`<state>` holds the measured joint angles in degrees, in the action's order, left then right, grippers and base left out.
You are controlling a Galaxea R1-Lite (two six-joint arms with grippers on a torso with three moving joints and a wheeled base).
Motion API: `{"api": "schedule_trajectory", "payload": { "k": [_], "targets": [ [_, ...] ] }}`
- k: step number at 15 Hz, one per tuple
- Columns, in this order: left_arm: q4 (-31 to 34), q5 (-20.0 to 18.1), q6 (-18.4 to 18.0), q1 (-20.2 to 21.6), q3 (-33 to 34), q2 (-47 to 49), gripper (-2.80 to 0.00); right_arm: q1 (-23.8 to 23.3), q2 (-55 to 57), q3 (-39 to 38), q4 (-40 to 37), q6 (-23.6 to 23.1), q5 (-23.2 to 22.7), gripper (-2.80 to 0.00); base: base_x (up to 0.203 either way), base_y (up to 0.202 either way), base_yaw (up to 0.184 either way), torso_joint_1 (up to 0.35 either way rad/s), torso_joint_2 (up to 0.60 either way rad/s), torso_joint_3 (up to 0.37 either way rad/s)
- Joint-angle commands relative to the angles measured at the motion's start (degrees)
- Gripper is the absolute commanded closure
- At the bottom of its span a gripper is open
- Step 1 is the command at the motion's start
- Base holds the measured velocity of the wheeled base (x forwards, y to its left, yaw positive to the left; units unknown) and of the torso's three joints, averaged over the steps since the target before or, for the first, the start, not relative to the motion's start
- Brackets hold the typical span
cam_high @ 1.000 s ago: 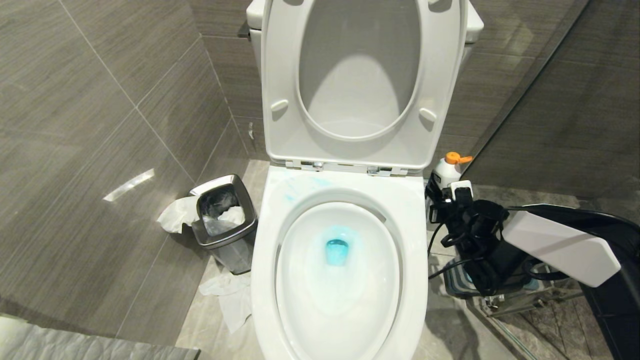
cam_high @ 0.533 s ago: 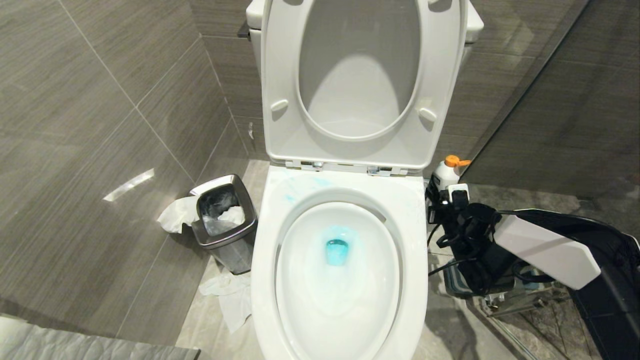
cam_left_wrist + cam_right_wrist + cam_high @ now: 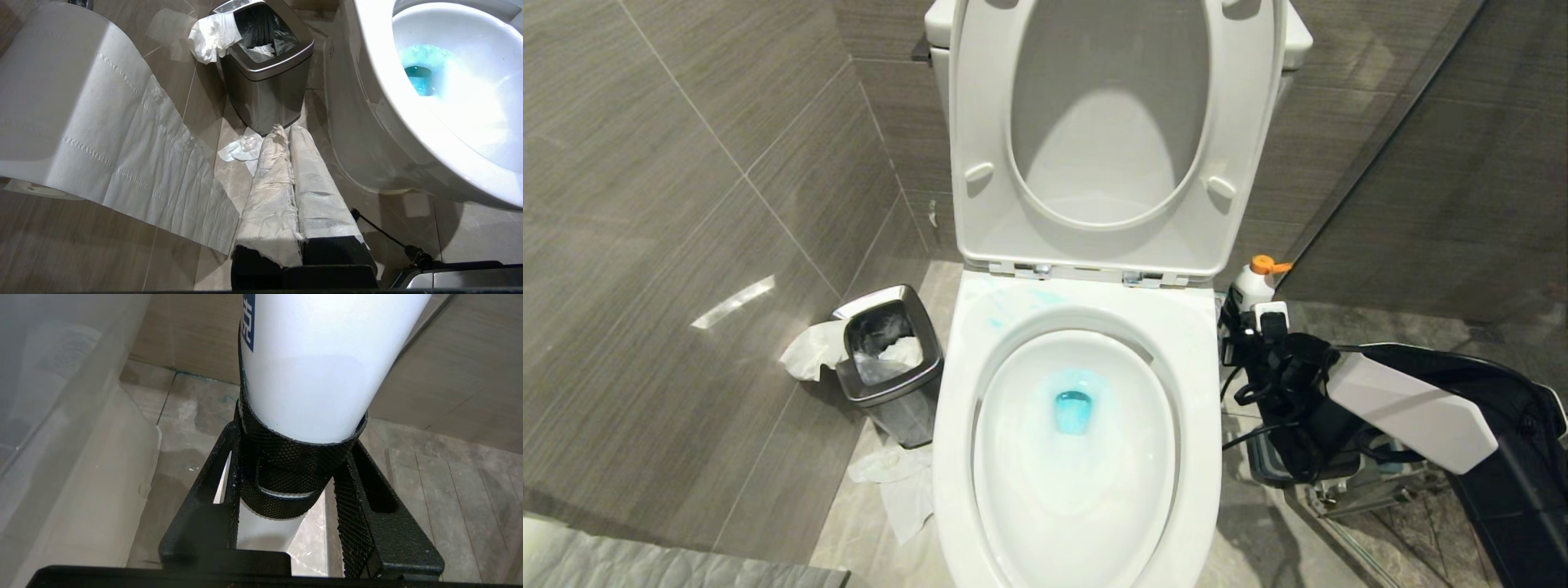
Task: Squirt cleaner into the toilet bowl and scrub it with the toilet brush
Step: Place the cleaning agent on the floor
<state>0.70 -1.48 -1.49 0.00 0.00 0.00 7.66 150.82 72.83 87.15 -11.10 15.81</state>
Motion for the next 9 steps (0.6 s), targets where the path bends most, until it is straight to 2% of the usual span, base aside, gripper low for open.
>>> {"api": "schedule_trajectory", "payload": {
  "k": [1,9],
  "targets": [
    [0.0,0.0,0.1,0.0,0.1,0.1,0.0,0.1,1.1,0.1,0.5,-0.1,0.1,0.0,0.0,0.0,0.0,0.0,0.0,0.0],
    [0.0,0.0,0.0,0.0,0.1,0.1,0.0,0.5,0.7,-0.1,0.5,-0.3,0.0,0.0,0.0,0.0,0.0,0.0,0.0,0.0]
  ]
}}
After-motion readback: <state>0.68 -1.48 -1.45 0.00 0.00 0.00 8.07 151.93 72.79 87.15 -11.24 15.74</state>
